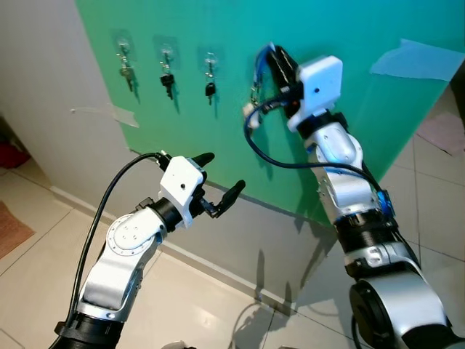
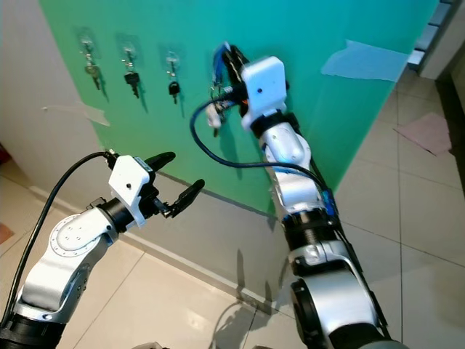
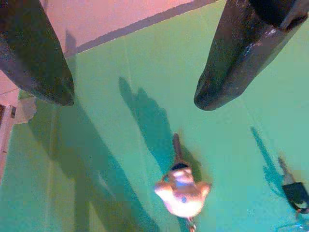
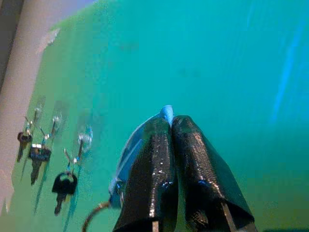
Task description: Hang keys on a hook
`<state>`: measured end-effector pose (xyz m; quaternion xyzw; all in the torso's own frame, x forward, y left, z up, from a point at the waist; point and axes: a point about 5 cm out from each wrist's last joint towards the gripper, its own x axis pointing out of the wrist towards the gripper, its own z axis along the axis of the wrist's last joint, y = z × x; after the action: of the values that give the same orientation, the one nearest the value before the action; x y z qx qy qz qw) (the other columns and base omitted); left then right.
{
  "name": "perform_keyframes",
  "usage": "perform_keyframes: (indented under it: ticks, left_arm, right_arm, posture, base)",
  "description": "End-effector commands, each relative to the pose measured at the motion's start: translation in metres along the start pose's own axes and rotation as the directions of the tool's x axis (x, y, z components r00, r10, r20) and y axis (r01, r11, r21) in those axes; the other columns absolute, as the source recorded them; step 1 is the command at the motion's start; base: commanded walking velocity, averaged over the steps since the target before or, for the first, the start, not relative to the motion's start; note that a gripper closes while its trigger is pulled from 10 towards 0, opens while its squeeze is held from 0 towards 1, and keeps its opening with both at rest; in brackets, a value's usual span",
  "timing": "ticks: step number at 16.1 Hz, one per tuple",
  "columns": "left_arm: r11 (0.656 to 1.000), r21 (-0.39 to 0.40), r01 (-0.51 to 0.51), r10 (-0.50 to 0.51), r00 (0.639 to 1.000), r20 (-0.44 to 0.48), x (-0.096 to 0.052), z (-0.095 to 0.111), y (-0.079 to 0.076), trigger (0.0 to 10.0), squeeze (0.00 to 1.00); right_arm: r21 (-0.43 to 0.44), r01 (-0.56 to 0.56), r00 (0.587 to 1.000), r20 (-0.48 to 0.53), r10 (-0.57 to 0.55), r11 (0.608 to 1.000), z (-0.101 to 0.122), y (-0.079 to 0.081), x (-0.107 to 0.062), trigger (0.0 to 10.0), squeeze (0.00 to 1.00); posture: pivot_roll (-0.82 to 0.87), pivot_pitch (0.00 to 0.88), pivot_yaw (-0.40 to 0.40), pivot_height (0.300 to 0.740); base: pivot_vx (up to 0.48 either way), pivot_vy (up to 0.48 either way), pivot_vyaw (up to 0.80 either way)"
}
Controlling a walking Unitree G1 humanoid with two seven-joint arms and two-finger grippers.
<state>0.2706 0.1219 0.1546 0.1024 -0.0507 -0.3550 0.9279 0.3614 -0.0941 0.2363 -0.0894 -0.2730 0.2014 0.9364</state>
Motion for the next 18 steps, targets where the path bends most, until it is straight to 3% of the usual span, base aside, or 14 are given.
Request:
perform_keyframes:
  ticks: [1, 5, 13, 18]
  left_arm:
    - [1.000, 0.016, -0.005, 0.005, 1.000, 0.000, -0.001, 0.002, 0.002, 10.0, 0.00]
    - [1.000, 0.020, 0.012, -0.012, 1.000, -0.001, 0.000, 0.002, 0.001, 10.0, 0.00]
    - [1.000, 0.027, 0.012, -0.012, 1.000, 0.001, 0.000, 0.002, 0.002, 10.0, 0.00]
    - [0.999, 0.030, 0.017, -0.017, 1.000, 0.005, 0.002, 0.003, 0.002, 10.0, 0.00]
  right_arm:
    - [-0.015, 0.043, 0.998, -0.038, -0.044, 0.999, -0.007, -0.011, -0.007, 10.0, 0.00]
    - [-0.014, 0.073, 0.996, -0.046, -0.074, 0.997, -0.010, -0.017, -0.014, 10.0, 0.00]
    - [0.011, 0.050, 0.994, -0.095, -0.049, 0.999, -0.023, -0.002, -0.035, 10.0, 0.00]
    - [0.016, 0.088, 0.989, -0.117, -0.086, 0.996, -0.025, -0.007, -0.047, 10.0, 0.00]
  posture:
    - [-0.06, 0.000, -0.010, 0.740]
    - [-0.06, 0.000, 0.005, 0.740]
    - [-0.06, 0.000, 0.002, 0.740]
    - [-0.06, 0.000, 0.005, 0.740]
  base:
    - [0.000, 0.000, 0.00]
    - [0.000, 0.000, 0.00]
    - [0.000, 0.000, 0.00]
    - [0.000, 0.000, 0.00]
